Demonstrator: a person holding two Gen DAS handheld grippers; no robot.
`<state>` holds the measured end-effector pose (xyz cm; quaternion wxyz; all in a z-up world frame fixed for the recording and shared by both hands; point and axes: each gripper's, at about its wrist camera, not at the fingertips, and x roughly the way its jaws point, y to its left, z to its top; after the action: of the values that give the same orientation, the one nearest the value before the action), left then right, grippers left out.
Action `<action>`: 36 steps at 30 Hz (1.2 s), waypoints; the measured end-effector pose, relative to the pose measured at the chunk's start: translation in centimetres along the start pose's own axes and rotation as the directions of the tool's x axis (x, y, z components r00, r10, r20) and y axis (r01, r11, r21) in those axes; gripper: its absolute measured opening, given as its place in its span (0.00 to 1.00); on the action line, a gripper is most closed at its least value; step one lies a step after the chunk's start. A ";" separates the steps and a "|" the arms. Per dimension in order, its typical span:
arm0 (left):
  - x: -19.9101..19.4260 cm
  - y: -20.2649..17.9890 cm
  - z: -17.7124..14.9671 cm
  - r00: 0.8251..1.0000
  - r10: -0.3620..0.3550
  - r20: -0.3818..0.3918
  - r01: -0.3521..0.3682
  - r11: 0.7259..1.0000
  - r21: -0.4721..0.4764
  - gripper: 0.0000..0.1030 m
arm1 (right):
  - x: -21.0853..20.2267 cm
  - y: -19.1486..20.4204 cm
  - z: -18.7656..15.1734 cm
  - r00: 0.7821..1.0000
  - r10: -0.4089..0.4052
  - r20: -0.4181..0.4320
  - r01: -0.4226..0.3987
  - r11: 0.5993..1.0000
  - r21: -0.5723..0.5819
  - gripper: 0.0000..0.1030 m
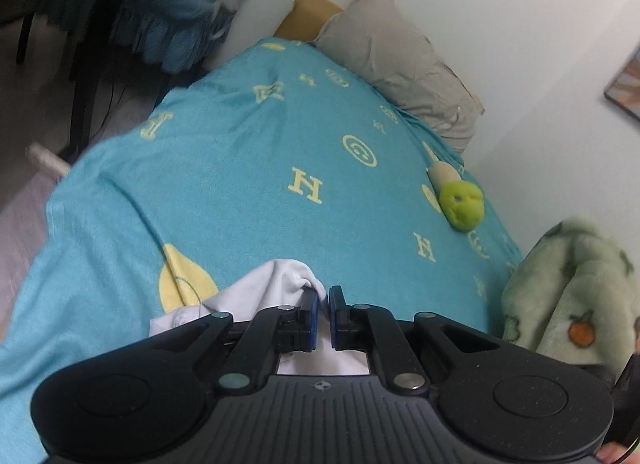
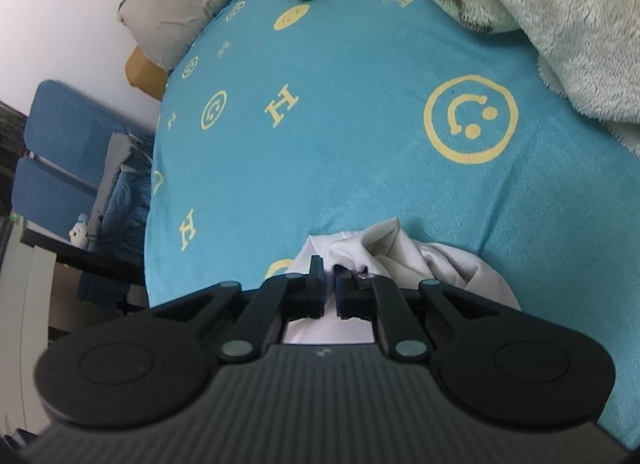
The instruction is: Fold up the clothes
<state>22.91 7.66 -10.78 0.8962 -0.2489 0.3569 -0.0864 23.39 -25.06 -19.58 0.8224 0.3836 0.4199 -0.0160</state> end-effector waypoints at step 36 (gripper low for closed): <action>-4.3 -4.9 -5.4 0.989 0.149 0.019 -0.142 0.890 0.433 0.79 | -2.7 6.2 -5.5 0.992 -0.053 0.111 0.105 0.835 -0.540 0.27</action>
<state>16.23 2.84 -9.08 0.9303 -0.0154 0.3530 -0.0980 20.03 -17.89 -15.77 0.9144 0.1154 0.3845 0.0527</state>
